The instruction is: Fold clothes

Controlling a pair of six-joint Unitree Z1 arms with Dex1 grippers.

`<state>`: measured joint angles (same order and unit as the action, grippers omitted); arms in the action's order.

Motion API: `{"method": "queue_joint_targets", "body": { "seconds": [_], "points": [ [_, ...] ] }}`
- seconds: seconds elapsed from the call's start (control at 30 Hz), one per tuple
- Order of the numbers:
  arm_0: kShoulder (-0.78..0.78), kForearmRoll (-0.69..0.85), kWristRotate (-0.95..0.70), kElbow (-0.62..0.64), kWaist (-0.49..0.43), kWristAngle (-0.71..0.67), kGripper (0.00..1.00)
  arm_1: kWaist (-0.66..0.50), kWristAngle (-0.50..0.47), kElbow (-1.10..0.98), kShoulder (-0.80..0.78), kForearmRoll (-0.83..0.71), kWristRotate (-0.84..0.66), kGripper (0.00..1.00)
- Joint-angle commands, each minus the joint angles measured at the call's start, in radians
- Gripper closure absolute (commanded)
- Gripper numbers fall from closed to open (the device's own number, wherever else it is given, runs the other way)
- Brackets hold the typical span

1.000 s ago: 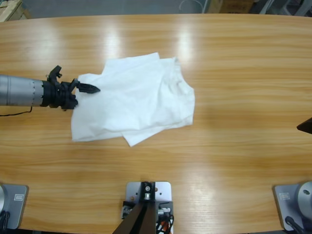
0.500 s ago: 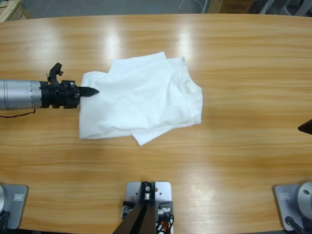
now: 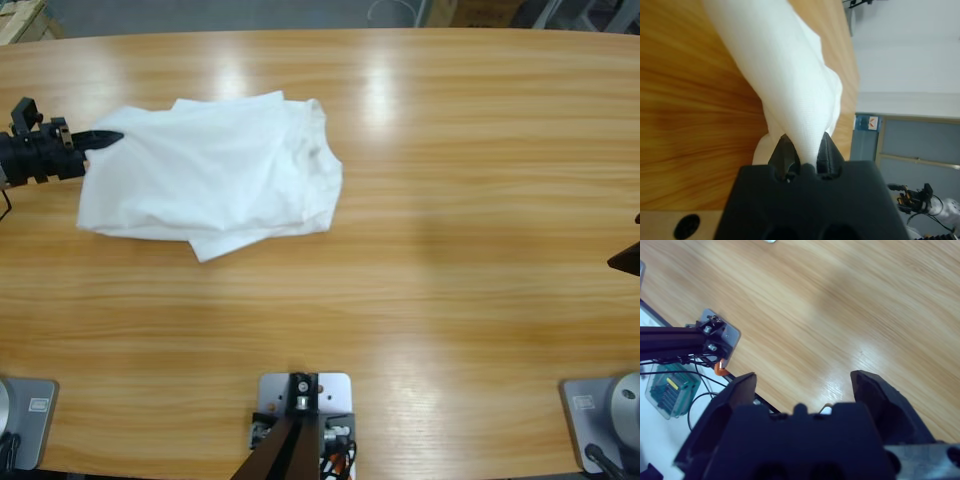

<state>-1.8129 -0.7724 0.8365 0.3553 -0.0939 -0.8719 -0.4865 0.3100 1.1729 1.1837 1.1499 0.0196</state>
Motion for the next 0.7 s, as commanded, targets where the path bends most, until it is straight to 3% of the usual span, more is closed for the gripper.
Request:
{"method": "queue_joint_targets", "body": {
  "seconds": [0.03,0.23,0.33,0.43,0.57,0.7],
  "points": [
    [0.012,-0.016,0.067,0.054,0.080,-0.048,1.000,-0.008,0.028,-0.030,0.025,-0.019,-0.012,0.230],
    [0.050,-0.015,0.156,0.107,0.174,-0.039,1.000,-0.008,0.077,0.044,0.145,-0.039,0.003,0.231],
    [0.056,-0.014,0.114,0.082,0.148,-0.037,1.000,-0.018,0.058,0.125,0.173,-0.070,0.005,0.234],
    [0.114,0.042,-0.027,0.007,0.112,-0.020,1.000,-0.081,0.000,0.131,0.150,-0.057,0.005,0.233],
    [0.242,0.388,-0.258,0.031,0.181,0.113,1.000,-0.099,-0.008,0.053,0.102,-0.061,-0.002,0.231],
    [0.303,0.851,-0.434,0.234,0.229,0.227,1.000,-0.099,-0.007,0.029,0.080,-0.064,-0.012,0.231]
  ]
}}
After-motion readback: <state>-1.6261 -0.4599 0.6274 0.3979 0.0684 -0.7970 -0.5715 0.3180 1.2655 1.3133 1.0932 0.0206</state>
